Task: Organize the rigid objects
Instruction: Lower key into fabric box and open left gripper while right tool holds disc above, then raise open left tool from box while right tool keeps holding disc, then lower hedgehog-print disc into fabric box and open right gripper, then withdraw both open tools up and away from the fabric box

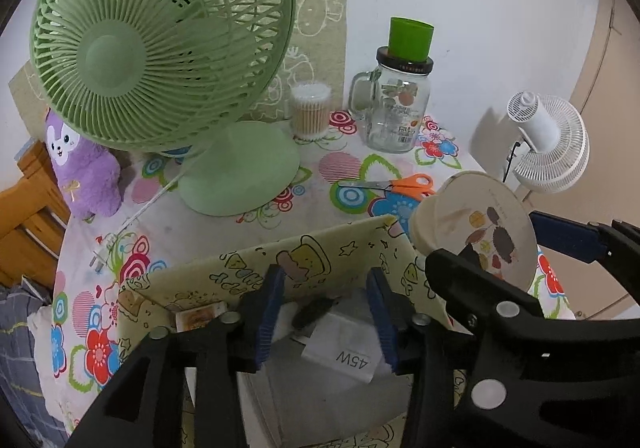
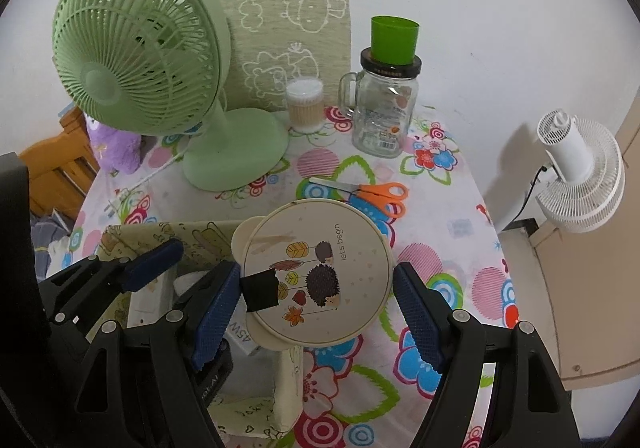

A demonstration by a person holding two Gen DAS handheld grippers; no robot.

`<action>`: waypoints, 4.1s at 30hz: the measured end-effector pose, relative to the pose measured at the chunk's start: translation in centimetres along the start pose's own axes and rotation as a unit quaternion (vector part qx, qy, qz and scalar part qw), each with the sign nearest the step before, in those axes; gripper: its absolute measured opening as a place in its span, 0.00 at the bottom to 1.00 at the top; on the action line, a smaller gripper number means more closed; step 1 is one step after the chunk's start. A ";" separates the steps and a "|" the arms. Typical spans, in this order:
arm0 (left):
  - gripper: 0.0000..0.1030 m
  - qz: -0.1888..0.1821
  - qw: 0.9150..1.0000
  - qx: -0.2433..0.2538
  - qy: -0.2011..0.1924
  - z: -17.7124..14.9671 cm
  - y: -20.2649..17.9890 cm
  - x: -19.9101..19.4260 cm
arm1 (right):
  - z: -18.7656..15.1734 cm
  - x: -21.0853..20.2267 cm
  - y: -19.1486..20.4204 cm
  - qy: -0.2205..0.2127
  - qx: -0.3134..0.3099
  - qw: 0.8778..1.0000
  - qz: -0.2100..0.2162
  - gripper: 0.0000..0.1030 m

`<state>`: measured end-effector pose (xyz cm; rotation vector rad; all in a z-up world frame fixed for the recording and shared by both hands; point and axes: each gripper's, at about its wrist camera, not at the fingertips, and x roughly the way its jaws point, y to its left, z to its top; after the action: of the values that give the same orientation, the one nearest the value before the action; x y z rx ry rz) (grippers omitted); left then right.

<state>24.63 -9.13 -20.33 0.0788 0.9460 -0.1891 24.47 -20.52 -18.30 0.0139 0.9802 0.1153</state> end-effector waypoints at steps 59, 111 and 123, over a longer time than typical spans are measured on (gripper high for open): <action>0.89 0.034 0.995 -0.049 0.080 -2.8 5.9 -1.0 | 0.3 4.0 6.0 0.034 -0.038 0.998 0.034 0.84; 0.92 0.023 1.000 -0.019 0.007 -7.9 3.5 -12.9 | -6.7 -9.8 5.2 -0.028 -0.009 0.999 0.019 0.89; 0.93 0.014 1.000 -0.013 0.013 -10.6 4.0 -13.7 | -9.2 -11.0 5.6 -0.029 -0.001 0.999 0.022 0.89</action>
<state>9.15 -1.92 -15.45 0.0697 0.9735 -0.1507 10.25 -16.47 -14.02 0.0377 0.9214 0.1560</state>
